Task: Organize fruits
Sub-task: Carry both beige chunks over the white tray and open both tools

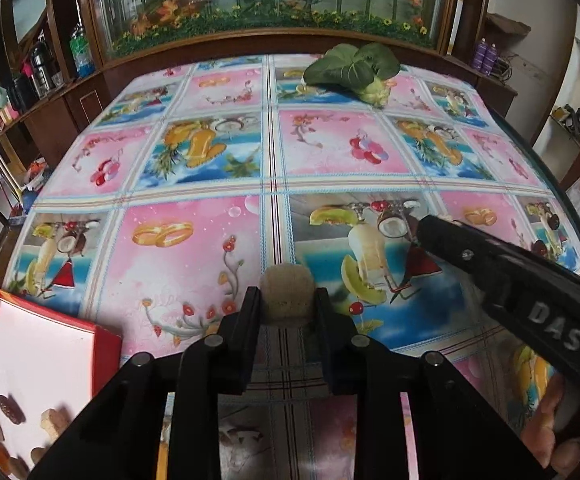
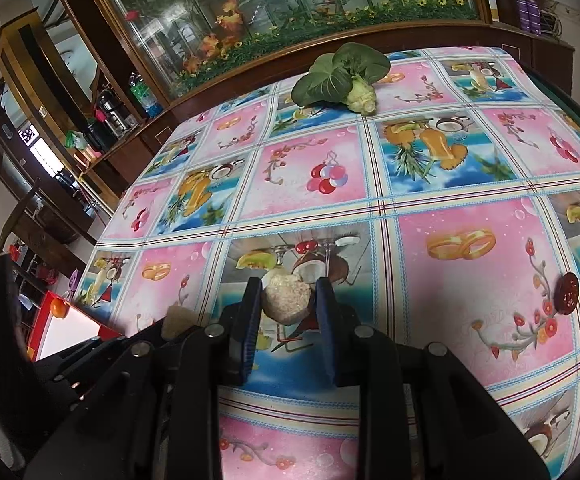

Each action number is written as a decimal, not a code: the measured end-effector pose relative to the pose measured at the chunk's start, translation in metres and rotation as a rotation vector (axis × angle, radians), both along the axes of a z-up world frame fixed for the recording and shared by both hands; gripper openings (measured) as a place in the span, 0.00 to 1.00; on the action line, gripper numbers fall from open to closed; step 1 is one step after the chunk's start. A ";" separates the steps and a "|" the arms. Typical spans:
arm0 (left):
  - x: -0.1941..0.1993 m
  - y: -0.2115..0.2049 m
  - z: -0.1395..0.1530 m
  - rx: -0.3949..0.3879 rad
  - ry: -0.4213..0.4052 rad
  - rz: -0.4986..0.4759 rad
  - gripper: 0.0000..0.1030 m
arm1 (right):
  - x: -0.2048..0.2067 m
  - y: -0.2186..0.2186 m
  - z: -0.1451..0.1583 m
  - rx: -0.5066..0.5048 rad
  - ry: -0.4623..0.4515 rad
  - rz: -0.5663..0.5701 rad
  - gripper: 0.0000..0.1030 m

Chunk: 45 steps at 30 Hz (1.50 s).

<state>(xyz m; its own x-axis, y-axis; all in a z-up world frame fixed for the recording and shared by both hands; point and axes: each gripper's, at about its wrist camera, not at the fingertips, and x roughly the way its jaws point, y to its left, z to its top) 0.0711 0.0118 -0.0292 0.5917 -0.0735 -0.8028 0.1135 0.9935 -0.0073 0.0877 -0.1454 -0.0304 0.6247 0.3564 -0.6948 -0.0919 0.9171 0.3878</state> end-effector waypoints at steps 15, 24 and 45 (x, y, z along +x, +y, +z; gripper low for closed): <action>-0.067 0.027 0.062 0.054 -0.244 0.013 0.25 | -0.012 0.007 0.014 0.012 -0.134 0.021 0.28; -0.103 0.077 0.077 0.040 -0.307 0.071 0.25 | -0.015 0.013 0.009 -0.040 -0.170 0.002 0.28; -0.119 0.196 0.040 0.034 -0.250 0.279 0.25 | -0.078 0.161 0.029 0.058 -0.255 0.290 0.29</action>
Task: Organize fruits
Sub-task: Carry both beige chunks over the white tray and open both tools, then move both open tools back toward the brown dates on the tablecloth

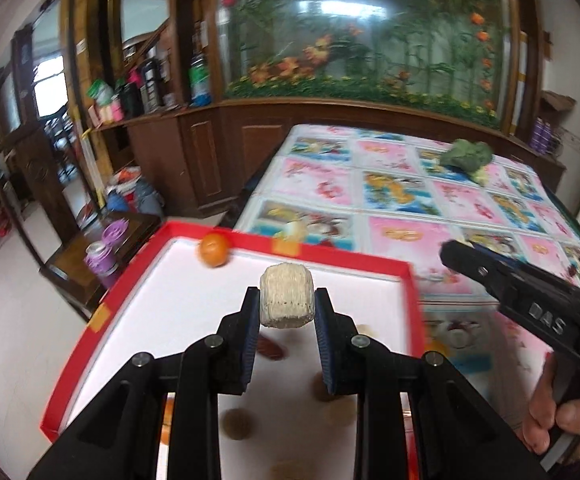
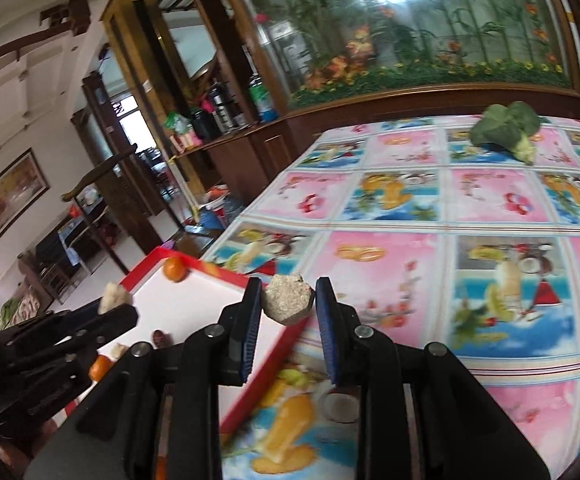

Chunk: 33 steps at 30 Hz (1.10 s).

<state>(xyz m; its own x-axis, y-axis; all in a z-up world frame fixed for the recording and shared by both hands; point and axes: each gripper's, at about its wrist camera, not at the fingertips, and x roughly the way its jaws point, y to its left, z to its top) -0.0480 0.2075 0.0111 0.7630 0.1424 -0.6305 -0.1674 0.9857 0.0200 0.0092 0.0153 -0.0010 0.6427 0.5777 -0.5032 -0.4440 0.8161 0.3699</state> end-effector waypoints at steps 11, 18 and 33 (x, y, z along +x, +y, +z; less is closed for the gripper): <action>0.016 0.056 -0.015 0.048 0.109 0.115 0.25 | 0.000 0.084 -0.016 -0.092 0.067 0.156 0.29; 0.024 0.055 -0.028 0.076 0.166 0.093 0.25 | 0.008 0.104 -0.028 -0.141 0.123 0.204 0.29; 0.032 0.045 -0.035 0.085 0.225 0.096 0.46 | 0.010 0.113 -0.037 -0.195 0.154 0.247 0.37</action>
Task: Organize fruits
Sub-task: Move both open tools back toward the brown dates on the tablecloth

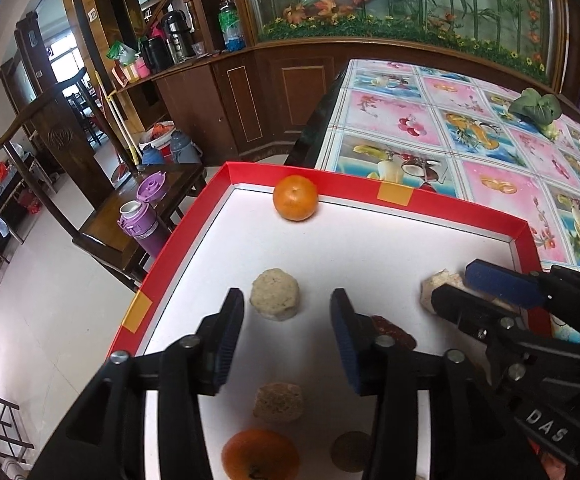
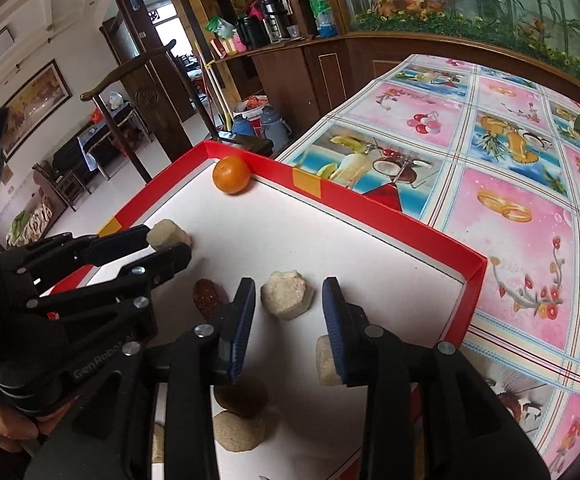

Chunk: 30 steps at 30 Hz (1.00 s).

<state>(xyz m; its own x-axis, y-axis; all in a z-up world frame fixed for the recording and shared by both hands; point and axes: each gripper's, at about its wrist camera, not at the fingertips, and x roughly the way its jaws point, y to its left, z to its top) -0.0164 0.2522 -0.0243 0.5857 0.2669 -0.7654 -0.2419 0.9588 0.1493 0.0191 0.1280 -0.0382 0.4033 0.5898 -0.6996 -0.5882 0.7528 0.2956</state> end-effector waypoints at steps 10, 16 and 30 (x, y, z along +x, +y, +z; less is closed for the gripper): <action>-0.008 -0.040 0.029 -0.030 -0.084 -0.068 0.63 | 0.008 -0.048 0.024 0.133 -0.050 -0.103 0.37; -0.008 -0.101 0.043 -0.019 -0.103 -0.208 0.69 | 0.021 -0.111 0.029 0.156 -0.059 -0.220 0.37; 0.013 -0.260 0.029 -0.075 -0.101 -0.543 0.69 | 0.034 -0.379 0.034 0.097 -0.151 -0.646 0.36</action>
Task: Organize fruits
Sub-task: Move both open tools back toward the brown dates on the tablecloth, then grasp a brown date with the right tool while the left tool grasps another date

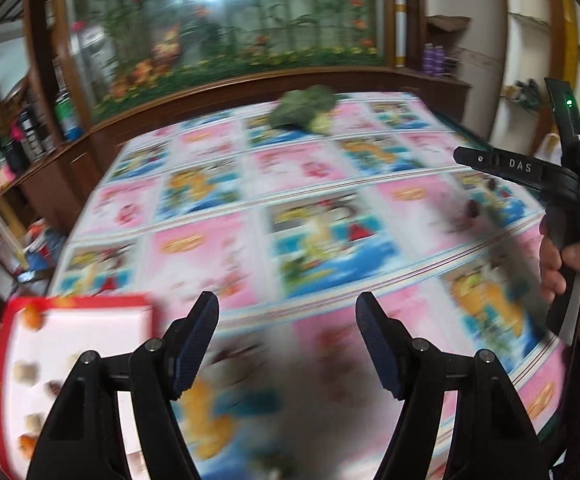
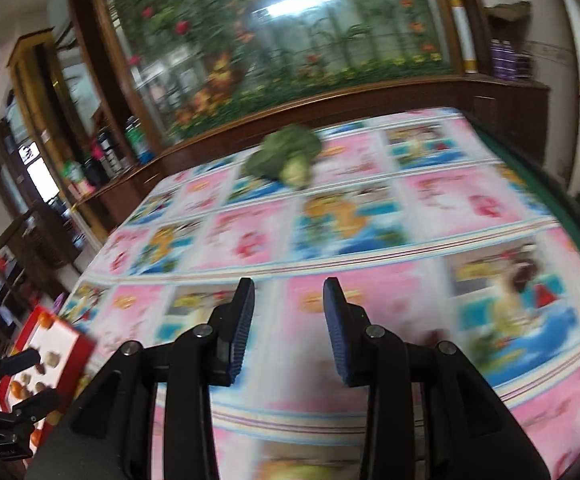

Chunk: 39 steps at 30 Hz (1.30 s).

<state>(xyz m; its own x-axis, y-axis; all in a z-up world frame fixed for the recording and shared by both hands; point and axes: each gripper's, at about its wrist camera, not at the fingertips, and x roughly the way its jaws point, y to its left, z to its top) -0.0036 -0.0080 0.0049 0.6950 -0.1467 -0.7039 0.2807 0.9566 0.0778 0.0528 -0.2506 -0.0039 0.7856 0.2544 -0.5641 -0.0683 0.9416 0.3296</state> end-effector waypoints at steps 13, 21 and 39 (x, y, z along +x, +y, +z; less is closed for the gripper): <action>0.029 -0.116 -0.030 -0.047 0.068 -0.159 0.69 | 0.012 -0.124 -0.030 -0.140 0.143 -0.152 0.36; 0.037 -0.134 -0.037 -0.038 0.081 -0.171 0.69 | 0.023 -0.124 -0.044 -0.170 0.197 -0.159 0.35; 0.066 -0.195 -0.050 -0.017 0.125 -0.203 0.69 | 0.034 -0.130 -0.046 -0.135 0.239 -0.212 0.25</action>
<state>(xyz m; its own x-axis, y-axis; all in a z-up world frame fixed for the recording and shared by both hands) 0.0622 -0.2027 -0.0448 0.5576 -0.2873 -0.7788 0.4740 0.8804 0.0147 0.0867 -0.3804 -0.0495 0.6547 0.0106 -0.7558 0.1974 0.9628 0.1845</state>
